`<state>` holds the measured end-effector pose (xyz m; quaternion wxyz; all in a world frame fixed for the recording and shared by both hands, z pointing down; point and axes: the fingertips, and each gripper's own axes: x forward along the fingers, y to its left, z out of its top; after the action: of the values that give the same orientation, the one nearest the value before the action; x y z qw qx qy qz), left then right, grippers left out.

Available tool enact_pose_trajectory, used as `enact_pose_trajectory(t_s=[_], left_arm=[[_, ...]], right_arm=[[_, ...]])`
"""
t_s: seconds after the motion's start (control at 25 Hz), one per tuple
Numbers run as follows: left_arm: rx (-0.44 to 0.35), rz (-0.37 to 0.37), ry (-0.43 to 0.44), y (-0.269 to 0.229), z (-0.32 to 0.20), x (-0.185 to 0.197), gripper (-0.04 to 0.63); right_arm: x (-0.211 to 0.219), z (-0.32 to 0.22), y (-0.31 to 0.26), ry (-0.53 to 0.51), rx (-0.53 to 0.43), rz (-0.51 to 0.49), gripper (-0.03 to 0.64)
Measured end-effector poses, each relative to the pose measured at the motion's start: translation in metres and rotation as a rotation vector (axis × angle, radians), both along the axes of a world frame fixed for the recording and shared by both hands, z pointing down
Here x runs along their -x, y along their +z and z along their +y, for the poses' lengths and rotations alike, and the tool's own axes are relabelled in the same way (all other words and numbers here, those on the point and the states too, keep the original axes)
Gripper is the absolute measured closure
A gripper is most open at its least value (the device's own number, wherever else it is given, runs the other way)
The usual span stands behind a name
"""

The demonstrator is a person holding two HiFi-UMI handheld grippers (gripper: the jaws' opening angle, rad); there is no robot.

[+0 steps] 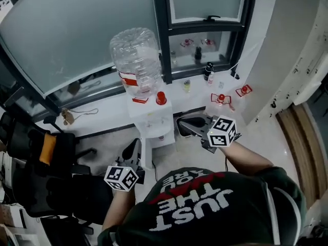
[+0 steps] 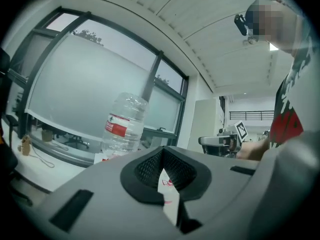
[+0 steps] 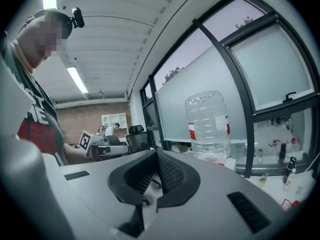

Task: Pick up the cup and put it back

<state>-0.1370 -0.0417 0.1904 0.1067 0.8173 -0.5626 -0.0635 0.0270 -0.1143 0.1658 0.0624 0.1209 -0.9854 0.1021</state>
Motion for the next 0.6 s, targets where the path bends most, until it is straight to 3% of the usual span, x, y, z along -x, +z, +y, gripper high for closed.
enact_pose_trajectory(t_s=[0.16, 0.6], left_arm=[[-0.018, 0.014, -0.027, -0.013, -0.004, -0.018, 0.588], [-0.007, 0.012, 0.003, -0.016, -0.009, -0.056, 0.589]], right_arm=[[-0.013, -0.002, -0.018, -0.032, -0.016, 0.008, 0.584], [-0.047, -0.017, -0.026, -0.014, -0.018, -0.01, 0.584]])
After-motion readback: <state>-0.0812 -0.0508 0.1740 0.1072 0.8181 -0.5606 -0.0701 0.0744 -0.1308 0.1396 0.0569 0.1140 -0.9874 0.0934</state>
